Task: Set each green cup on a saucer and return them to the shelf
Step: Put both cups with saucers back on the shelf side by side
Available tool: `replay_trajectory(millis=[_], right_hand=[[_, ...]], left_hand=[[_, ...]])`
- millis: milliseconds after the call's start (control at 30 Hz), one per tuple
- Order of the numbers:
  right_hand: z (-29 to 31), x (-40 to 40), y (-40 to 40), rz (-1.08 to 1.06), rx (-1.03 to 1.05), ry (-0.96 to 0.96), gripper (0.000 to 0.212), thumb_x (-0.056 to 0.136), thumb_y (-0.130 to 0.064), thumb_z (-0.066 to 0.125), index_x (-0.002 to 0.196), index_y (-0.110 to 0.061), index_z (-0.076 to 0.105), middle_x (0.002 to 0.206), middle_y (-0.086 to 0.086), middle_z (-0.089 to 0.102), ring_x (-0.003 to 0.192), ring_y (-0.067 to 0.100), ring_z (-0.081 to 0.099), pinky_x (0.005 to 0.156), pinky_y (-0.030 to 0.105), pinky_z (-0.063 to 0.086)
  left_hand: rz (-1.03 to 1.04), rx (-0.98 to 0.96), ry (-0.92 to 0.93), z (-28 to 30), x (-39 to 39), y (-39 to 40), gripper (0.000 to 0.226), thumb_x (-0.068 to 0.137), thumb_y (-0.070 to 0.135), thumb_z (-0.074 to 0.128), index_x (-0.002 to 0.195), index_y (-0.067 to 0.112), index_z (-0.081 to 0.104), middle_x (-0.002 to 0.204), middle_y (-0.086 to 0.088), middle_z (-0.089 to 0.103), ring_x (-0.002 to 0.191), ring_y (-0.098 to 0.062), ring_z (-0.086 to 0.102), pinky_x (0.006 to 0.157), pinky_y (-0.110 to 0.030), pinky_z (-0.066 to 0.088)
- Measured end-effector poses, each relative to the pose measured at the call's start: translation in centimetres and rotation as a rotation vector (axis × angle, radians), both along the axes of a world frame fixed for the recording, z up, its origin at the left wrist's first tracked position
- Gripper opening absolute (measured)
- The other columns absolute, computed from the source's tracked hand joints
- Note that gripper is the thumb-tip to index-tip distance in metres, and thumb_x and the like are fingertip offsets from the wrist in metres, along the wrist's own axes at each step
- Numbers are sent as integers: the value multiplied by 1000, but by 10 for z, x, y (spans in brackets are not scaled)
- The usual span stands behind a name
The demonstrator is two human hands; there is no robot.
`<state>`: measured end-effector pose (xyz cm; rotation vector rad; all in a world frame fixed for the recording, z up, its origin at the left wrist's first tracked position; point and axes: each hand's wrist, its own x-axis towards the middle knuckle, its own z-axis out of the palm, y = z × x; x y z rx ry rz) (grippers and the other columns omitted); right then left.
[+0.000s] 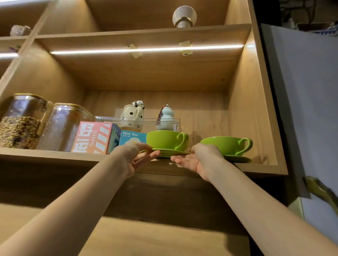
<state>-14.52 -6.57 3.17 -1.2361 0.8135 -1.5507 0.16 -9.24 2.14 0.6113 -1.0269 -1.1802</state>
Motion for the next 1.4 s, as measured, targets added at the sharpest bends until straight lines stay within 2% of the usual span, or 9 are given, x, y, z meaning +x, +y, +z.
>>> replay_trajectory(millis=[67,167,300,500,667,833,1033,1233,1400], right_hand=[[0,-4,2,23,-26,8,38,98,-2,24,132,13,32,123,37,54,107,42,62,63,31,56],[-3,-9,13,-23,-62,74,36,96,1,28,129,13,37,123,35,55,108,41,61,76,36,56],[-42,-18,4,-741,-670,743,38,93,-3,39,129,-6,49,126,14,60,106,20,62,93,21,46],[-74,-11,-17,-891,-846,1387,65,94,-20,36,148,-15,0,160,1,3,146,12,-1,113,22,-4],[-72,-5,-21,-931,-795,1403,67,94,-28,35,148,-14,-2,160,1,2,146,15,-4,107,24,-10],[-71,0,-26,-932,-729,1386,66,93,-27,36,148,-14,1,159,3,5,146,16,-1,116,31,-3],[-69,3,-26,-944,-691,1393,67,92,-25,39,148,-12,5,159,6,9,146,20,4,118,36,1],[-67,10,-20,-897,-801,1326,65,93,-25,38,148,-15,4,159,4,11,146,17,5,118,32,3],[-70,11,-20,-854,-853,1472,67,94,-26,34,148,-20,-6,160,0,0,146,12,-1,117,32,-5]], left_hand=[[16,-21,21,-2,-1,-2,53,77,-2,63,125,6,41,83,-23,63,38,-21,65,38,-25,52],[262,-162,-54,-11,-3,-8,43,76,15,67,112,0,50,94,-23,65,59,-27,69,52,-34,59],[1093,-675,-577,-45,-16,-5,38,84,30,51,110,5,63,97,-16,70,85,-28,65,77,-32,49],[1199,-933,-1116,-81,-21,-34,75,76,43,35,144,17,19,152,-1,17,142,-14,8,117,-33,3],[1257,-879,-1262,-81,-20,-41,76,76,47,33,144,17,13,151,-2,15,140,-23,16,109,-50,10],[1165,-876,-1197,-80,-19,-42,73,76,50,17,140,25,-8,149,11,-9,139,-13,-16,110,-38,-21],[1140,-872,-1256,-77,-17,-42,71,80,51,20,135,32,-20,146,13,-22,137,-8,-21,106,-34,-22],[982,-783,-989,-60,-8,-38,82,71,50,27,145,23,5,157,4,5,144,-10,1,115,-36,-5],[1113,-675,-1140,-52,6,-45,89,64,59,15,144,20,19,157,0,14,145,-13,3,110,-42,-18]])
